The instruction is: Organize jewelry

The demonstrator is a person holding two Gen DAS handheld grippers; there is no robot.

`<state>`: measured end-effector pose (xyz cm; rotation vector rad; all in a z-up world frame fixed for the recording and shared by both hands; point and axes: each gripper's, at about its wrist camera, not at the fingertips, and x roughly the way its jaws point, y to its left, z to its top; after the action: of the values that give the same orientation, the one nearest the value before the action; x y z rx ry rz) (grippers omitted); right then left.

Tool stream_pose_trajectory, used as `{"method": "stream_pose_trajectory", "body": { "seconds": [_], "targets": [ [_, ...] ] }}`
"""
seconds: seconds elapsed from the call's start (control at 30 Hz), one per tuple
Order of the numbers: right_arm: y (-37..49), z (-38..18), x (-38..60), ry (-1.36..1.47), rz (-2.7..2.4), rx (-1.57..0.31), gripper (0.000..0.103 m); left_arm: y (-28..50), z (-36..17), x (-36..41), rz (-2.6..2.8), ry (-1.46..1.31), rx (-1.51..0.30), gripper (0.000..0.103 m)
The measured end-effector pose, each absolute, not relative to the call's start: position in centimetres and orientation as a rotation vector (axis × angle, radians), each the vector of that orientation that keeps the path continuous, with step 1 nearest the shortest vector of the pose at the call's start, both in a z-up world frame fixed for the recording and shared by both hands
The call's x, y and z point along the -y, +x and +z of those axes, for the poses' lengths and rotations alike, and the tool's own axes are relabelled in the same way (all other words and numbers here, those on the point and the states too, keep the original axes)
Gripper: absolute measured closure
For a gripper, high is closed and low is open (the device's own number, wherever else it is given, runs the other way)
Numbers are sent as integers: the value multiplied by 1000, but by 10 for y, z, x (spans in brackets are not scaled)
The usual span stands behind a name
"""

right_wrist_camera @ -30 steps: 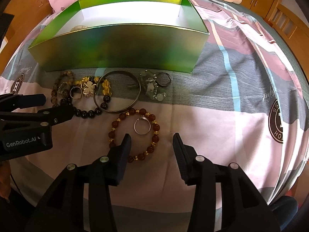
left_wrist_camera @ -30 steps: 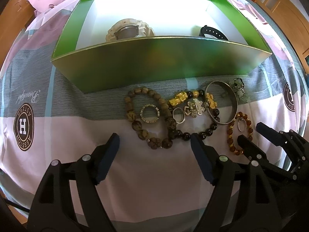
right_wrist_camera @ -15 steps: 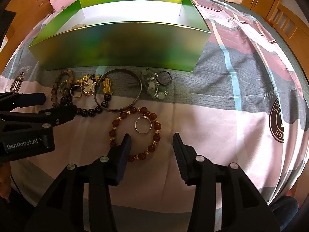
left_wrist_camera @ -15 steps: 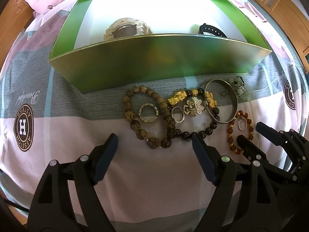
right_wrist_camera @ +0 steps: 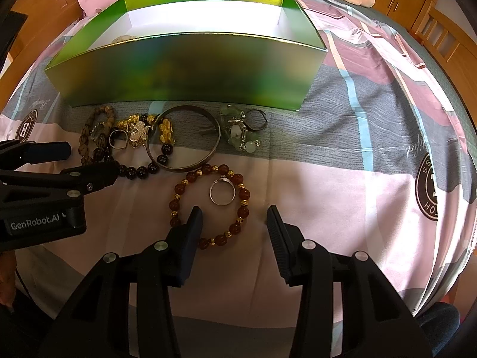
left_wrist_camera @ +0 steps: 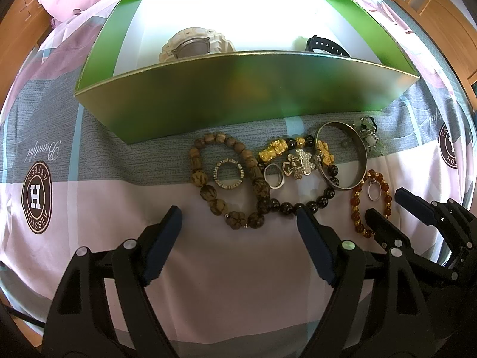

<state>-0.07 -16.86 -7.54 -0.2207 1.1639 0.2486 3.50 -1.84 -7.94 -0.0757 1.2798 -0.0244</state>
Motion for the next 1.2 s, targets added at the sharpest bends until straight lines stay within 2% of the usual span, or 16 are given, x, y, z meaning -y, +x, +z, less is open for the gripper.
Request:
{"method": "stream_pose_trajectory", "body": {
  "seconds": [0.6,0.67,0.73,1.03,1.2],
  "targets": [
    [-2,-75,167,-224,249,-1161,58,33,-79,20,-25,-68,-1278,21],
    [-3,-75,166,-223,256,-1160,62,34,-79,20,-25,-66,-1278,21],
    [-5,-74,163,-216,272,-1161,72,34,-79,20,-26,-64,-1278,21],
    [-7,-70,162,-207,273,-1150,92,34,-78,21,-24,-65,-1273,21],
    [-3,-59,169,-182,282,-1124,95,35,-75,20,-20,-92,-1249,21]
  ]
}}
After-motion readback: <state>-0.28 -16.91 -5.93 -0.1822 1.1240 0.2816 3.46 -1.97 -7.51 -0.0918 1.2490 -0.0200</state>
